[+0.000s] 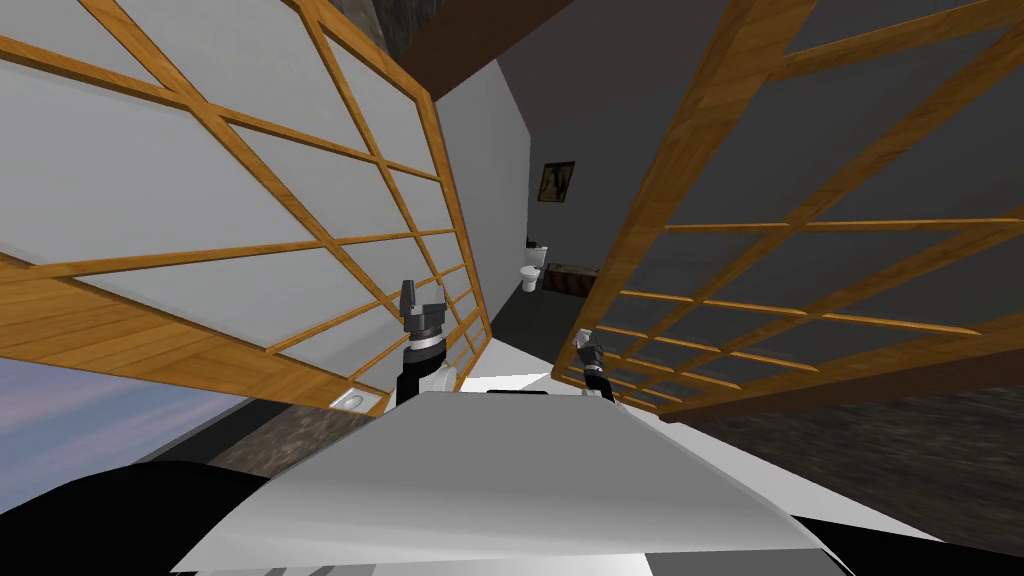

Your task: Pull the door open

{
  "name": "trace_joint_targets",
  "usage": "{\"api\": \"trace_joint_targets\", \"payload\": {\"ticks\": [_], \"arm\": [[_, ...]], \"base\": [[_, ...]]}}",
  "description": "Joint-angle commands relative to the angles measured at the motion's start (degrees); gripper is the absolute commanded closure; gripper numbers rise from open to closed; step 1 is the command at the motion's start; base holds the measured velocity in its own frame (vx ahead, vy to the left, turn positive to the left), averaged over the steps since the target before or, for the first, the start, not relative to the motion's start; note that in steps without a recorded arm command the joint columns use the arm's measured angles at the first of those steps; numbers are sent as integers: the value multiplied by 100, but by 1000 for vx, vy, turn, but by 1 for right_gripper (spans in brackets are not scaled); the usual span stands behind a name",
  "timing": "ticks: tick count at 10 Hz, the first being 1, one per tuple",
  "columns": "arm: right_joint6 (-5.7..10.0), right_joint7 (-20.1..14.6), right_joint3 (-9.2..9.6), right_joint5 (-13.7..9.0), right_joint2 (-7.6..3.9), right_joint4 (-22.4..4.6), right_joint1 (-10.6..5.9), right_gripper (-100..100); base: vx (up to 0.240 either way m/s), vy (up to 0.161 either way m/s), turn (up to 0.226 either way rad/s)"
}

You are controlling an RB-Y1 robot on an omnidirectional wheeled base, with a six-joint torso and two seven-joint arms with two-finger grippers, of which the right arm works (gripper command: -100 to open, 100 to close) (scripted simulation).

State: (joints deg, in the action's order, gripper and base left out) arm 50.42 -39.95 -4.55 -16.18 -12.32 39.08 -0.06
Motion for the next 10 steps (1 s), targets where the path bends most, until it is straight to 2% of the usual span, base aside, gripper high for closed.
{"api": "trace_joint_targets", "payload": {"ticks": [1,2,4,5,6,7,9,10], "arm": [[-17,-286,46,-123,29,10,-21,-100],[-17,-323,46,-123,29,10,-21,-100],[-49,-701,127,-339,81,30,-56,-100],[-49,-793,127,-339,81,30,-56,-100],[-65,-996,167,-447,107,39,-74,-100],[-65,-1028,167,-447,107,39,-74,-100],[-97,-1405,247,-660,158,59,-109,-100],[-97,-1497,247,-660,158,59,-109,-100]], "base": [[-60,-5,41],[-50,-3,17],[-60,-8,48],[-52,-9,17],[-62,-10,25],[-56,-14,18],[-63,-15,44],[-57,-14,21]]}}
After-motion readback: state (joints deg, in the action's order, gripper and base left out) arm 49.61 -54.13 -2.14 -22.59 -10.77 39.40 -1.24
